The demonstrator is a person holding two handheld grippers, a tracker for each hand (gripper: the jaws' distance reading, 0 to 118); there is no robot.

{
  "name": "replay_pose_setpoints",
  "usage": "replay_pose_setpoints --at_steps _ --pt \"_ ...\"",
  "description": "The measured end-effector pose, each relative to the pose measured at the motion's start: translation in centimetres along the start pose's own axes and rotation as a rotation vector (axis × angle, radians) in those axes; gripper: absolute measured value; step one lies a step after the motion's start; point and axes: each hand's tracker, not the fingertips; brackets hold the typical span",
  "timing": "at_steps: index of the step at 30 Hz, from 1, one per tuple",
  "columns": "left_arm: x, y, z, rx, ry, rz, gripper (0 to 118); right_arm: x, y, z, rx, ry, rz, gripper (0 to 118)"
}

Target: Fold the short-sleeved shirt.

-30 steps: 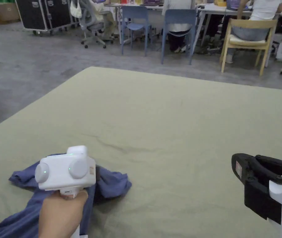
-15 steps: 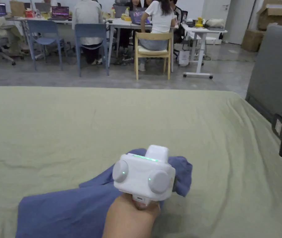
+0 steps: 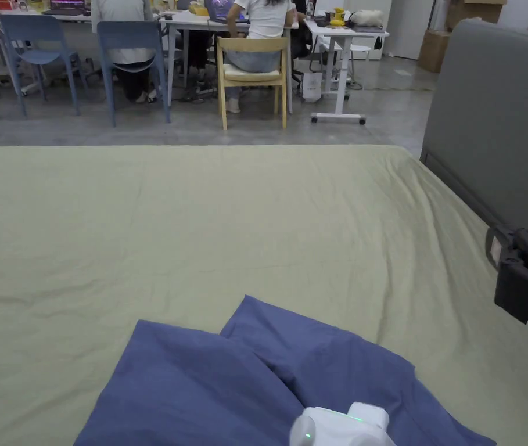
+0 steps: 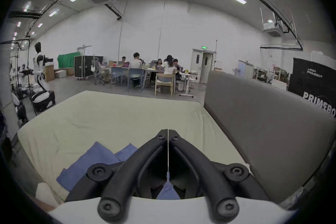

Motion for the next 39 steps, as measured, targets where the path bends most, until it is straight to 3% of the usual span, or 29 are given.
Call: replay_pose_setpoints --at_steps 5,7,9,10,11,12,13,15,18,23,24,26,27,31,34,35,36,38,39 --pt "-5.2 4.0 14.0 0.414 -0.127 0.090 118 -0.6 -0.7 -2.1 0.013 0.037 -0.017 5" --pt "-8.0 3.8 19.6 0.483 -0.123 0.108 118 -0.9 -1.2 -3.2 0.009 0.055 -0.015 5" --pt "-9.6 1.5 23.7 0.496 0.049 0.110 117 -1.6 -2.1 -4.2 -0.009 0.080 -0.016 5" --pt "-10.6 0.1 25.2 0.514 0.193 0.126 111 -2.1 -2.8 -4.8 -0.025 0.095 -0.016 5" --pt "-11.5 -1.5 26.2 0.529 0.322 0.143 85 -2.6 -3.7 -5.4 -0.056 0.114 -0.008 5" --pt "-12.1 -3.1 26.6 0.538 0.422 0.173 7 -3.1 -4.5 -5.9 -0.087 0.127 0.002 5" --pt "-12.7 -4.9 26.3 0.523 0.506 0.204 0 -3.7 -5.5 -6.5 -0.131 0.139 0.010 5" --pt "-14.2 -7.0 25.4 0.435 0.521 0.308 0 -4.8 -7.3 -7.6 -0.215 0.182 -0.006 5" --pt "-16.4 -7.8 23.4 0.321 0.317 0.361 0 -6.2 -9.0 -9.0 -0.301 0.259 -0.046 5" --pt "-18.6 -4.5 22.2 0.373 0.433 0.305 0 -7.1 -9.2 -10.2 -0.321 0.270 -0.002 5" --pt "-19.6 -3.3 21.9 0.391 0.444 0.301 11 -7.0 -9.2 -10.5 -0.325 0.270 0.000 5" --pt "-22.3 0.0 20.5 0.368 0.470 0.302 112 -6.6 -9.3 -11.1 -0.339 0.267 0.001 5" --pt "-23.5 1.1 19.8 0.377 0.450 0.285 118 -6.3 -9.4 -11.3 -0.347 0.260 0.002 5" --pt "-30.5 7.7 14.0 0.270 0.604 0.260 118 -4.7 -10.2 -12.3 -0.389 0.204 -0.002 5" --pt "-32.9 8.7 9.3 0.165 0.719 0.209 118 -3.1 -11.3 -13.2 -0.442 0.148 0.010 5" --pt "-33.7 9.1 7.7 0.125 0.749 0.192 114 -2.6 -11.8 -13.4 -0.469 0.132 0.016 5" --pt "-34.1 9.4 6.4 0.089 0.748 0.187 102 -2.1 -12.2 -13.7 -0.489 0.115 0.021 5" --pt "-35.2 9.3 5.4 0.087 0.645 0.202 97 -1.0 -12.9 -14.3 -0.522 0.080 0.027 5" --pt "-34.8 9.3 5.9 0.121 0.680 0.238 83 -0.6 -13.3 -14.6 -0.535 0.070 0.031 5"
